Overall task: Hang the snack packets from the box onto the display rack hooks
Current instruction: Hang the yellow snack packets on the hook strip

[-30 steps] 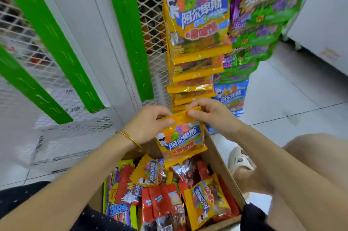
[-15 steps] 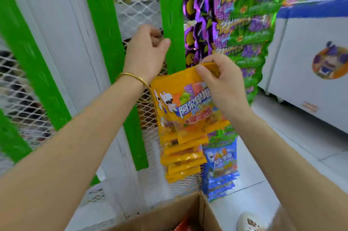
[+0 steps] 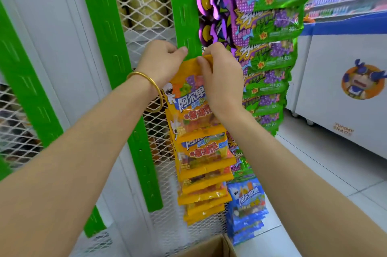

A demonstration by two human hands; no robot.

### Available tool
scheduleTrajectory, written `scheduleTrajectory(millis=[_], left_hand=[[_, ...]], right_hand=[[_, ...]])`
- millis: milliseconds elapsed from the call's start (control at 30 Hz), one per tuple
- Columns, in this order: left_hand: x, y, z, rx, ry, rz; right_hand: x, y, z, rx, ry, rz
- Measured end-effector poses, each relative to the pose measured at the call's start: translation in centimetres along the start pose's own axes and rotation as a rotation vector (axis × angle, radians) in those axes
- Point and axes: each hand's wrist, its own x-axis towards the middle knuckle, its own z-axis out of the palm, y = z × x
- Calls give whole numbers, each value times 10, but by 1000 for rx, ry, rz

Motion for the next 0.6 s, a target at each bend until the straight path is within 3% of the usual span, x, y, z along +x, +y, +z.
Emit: scheduleTrajectory(millis=[267,600], left_hand=[[5,-1,1,19,-30,-42],[-5,-11,-1,-100,-24,-39]], right_hand=[[-6,5,6,-45,63,-89],[-25,13,3,-39,-66,-51]])
